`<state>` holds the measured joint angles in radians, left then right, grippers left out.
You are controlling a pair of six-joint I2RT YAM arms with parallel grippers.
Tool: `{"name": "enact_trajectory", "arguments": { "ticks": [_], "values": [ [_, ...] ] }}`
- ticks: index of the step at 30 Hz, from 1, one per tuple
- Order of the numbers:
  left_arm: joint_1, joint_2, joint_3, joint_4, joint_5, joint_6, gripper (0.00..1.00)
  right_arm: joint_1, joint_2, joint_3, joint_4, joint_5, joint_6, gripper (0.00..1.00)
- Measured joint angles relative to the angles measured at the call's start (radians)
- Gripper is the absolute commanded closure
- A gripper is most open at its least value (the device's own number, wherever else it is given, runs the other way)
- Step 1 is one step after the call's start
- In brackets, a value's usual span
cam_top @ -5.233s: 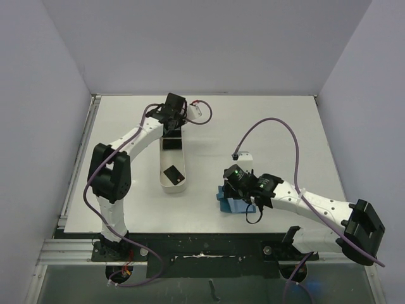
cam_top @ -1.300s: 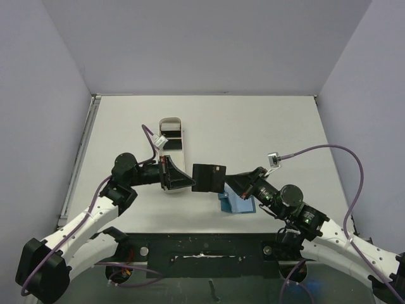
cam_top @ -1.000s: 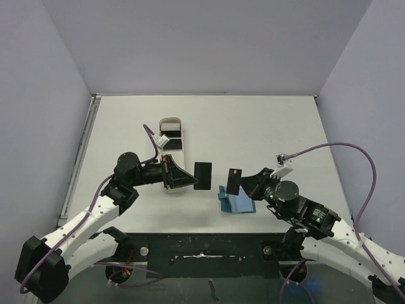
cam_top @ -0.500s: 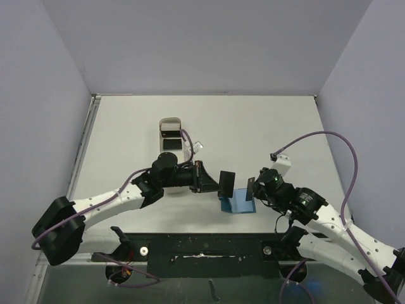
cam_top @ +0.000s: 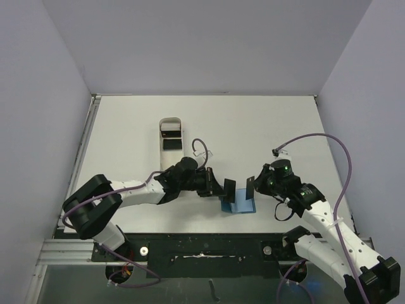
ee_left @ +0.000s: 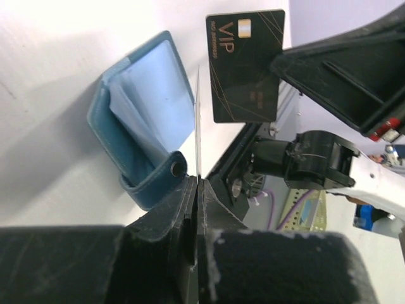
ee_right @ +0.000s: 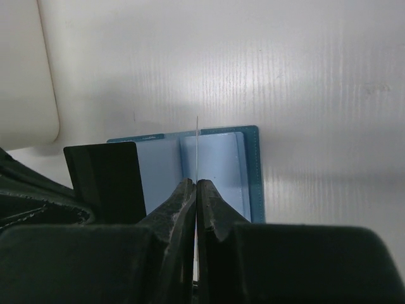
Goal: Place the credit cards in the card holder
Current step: Insert the credit card into the card holder.
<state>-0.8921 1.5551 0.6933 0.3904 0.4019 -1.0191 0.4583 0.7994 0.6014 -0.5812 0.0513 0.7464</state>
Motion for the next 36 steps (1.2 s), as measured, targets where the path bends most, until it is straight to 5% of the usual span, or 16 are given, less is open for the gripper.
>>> {"name": "enact_trajectory", "arguments": {
  "ticks": [16, 36],
  "values": [
    [-0.01, 0.09, 0.056, -0.187, -0.129, 0.08, 1.0, -0.006, 0.069, -0.104, 0.071, -0.093, -0.024, 1.0],
    [-0.012, 0.196, -0.035, 0.145, -0.014, -0.122, 1.0, 0.01, 0.053, -0.143, 0.064, -0.049, 0.037, 1.0]
  ]
}}
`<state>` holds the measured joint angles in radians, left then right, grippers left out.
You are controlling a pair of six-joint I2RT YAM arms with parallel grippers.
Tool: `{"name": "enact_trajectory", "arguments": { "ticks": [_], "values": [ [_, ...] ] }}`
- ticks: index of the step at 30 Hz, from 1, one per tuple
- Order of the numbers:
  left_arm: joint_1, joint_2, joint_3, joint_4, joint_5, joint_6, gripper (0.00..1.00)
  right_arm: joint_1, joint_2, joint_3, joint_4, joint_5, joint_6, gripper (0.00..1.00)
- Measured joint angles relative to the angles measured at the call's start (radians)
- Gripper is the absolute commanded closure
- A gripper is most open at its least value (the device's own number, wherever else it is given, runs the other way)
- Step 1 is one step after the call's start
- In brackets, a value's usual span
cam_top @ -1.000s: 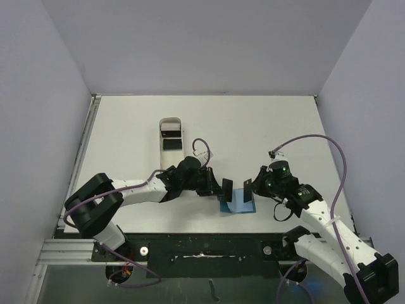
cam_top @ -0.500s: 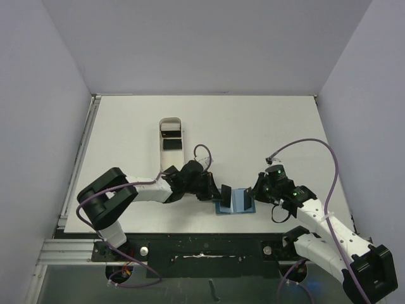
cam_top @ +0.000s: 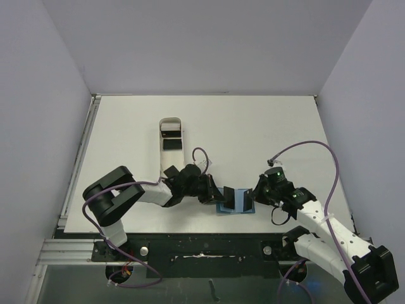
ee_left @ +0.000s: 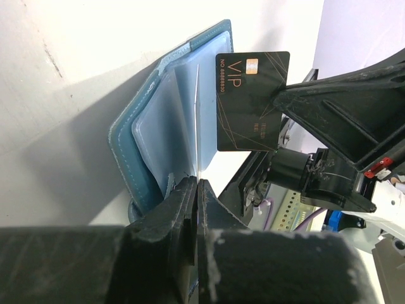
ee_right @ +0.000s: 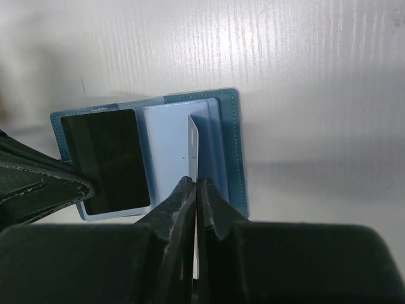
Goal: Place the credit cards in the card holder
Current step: Insert the credit card into the card holder.
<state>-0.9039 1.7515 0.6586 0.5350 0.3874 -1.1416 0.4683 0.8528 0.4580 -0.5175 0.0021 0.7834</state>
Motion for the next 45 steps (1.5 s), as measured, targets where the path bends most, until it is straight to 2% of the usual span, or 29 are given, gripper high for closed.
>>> {"name": "enact_trajectory", "arguments": {
  "ticks": [36, 45],
  "values": [
    [-0.018, 0.039, -0.001, -0.013, -0.039, -0.062, 1.0, 0.117, 0.006, 0.019, -0.049, 0.127, 0.079, 1.0],
    [-0.018, 0.049, 0.014, -0.02, -0.043, -0.055, 1.0, 0.122, 0.011, 0.146, -0.177, 0.199, 0.076, 1.0]
  ]
}}
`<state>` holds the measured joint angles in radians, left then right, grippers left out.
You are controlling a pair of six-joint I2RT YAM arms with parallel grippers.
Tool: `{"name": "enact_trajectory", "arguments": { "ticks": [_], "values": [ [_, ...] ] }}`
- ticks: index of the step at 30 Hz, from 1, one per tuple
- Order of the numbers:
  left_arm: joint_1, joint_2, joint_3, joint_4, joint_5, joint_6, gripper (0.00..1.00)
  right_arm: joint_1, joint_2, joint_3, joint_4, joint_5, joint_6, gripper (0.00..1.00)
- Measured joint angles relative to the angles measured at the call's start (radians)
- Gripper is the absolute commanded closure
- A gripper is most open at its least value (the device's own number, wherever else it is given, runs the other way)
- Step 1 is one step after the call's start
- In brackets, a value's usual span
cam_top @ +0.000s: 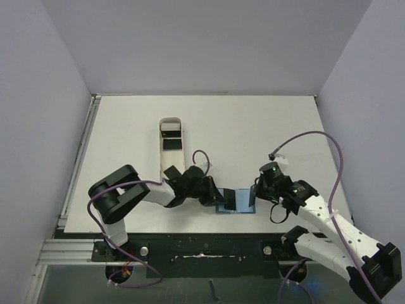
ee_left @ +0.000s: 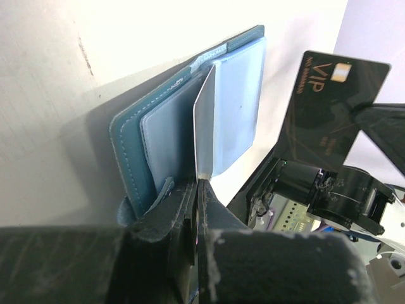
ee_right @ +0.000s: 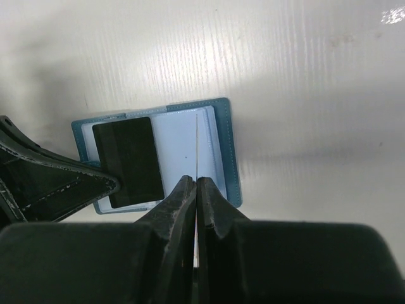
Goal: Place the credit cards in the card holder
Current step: Insert the credit card into the card holder.
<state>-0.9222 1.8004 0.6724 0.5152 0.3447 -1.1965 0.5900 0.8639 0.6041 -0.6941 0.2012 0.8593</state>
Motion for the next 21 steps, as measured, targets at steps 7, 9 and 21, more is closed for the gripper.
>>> {"name": "enact_trajectory", "arguments": {
  "ticks": [7, 9, 21],
  "values": [
    [0.0, 0.0, 0.002, -0.003, 0.0, 0.004, 1.0, 0.0, 0.088, 0.095, -0.086, 0.064, -0.01, 1.0],
    [0.0, 0.0, 0.002, -0.002, 0.0, 0.004, 1.0, 0.0, 0.125, 0.12, -0.117, 0.085, -0.009, 1.0],
    [0.0, 0.0, 0.011, -0.001, 0.011, 0.008, 1.0, -0.003, 0.259, 0.2, -0.202, 0.184, -0.015, 1.0]
  ]
}}
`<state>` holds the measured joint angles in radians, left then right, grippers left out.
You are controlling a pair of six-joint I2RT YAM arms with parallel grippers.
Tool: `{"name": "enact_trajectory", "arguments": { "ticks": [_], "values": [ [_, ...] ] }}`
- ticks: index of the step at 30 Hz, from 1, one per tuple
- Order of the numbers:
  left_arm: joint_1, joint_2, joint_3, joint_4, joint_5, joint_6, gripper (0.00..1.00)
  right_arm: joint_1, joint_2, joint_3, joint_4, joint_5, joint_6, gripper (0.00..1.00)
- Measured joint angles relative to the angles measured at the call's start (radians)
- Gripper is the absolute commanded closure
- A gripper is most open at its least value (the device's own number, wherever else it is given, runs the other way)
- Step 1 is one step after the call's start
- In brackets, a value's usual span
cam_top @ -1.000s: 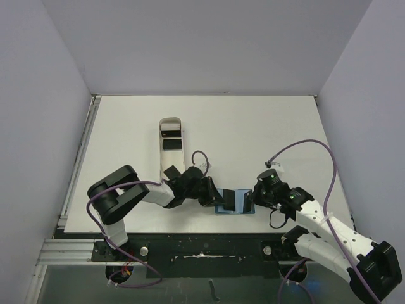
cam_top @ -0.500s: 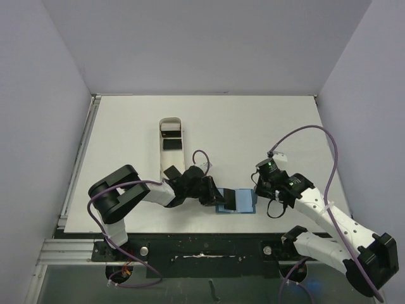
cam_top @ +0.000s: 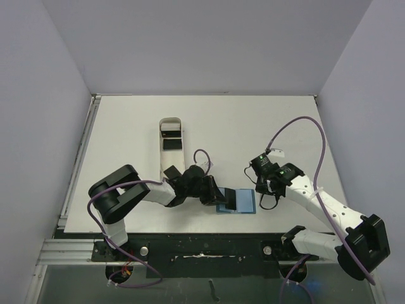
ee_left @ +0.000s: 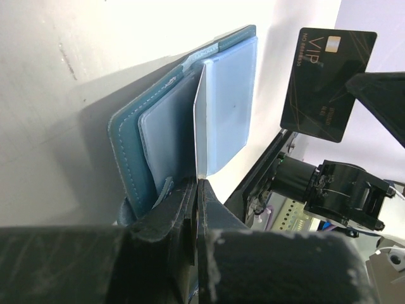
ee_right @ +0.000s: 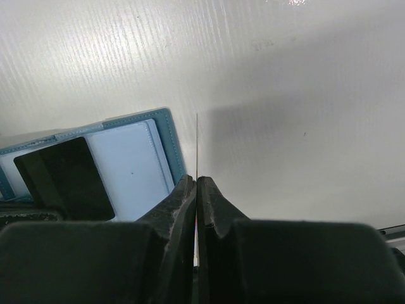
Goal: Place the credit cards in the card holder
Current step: Insert the credit card into the card holder.
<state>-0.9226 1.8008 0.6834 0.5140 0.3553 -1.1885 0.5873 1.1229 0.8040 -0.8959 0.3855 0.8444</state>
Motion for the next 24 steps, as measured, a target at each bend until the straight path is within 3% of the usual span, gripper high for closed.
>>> {"name": "enact_trajectory", "arguments": {
  "ticks": [24],
  "values": [
    [-0.013, 0.055, -0.003, 0.152, 0.046, -0.063, 1.0, -0.019, 0.036, -0.1, 0.124, -0.065, -0.006, 1.0]
  ]
}}
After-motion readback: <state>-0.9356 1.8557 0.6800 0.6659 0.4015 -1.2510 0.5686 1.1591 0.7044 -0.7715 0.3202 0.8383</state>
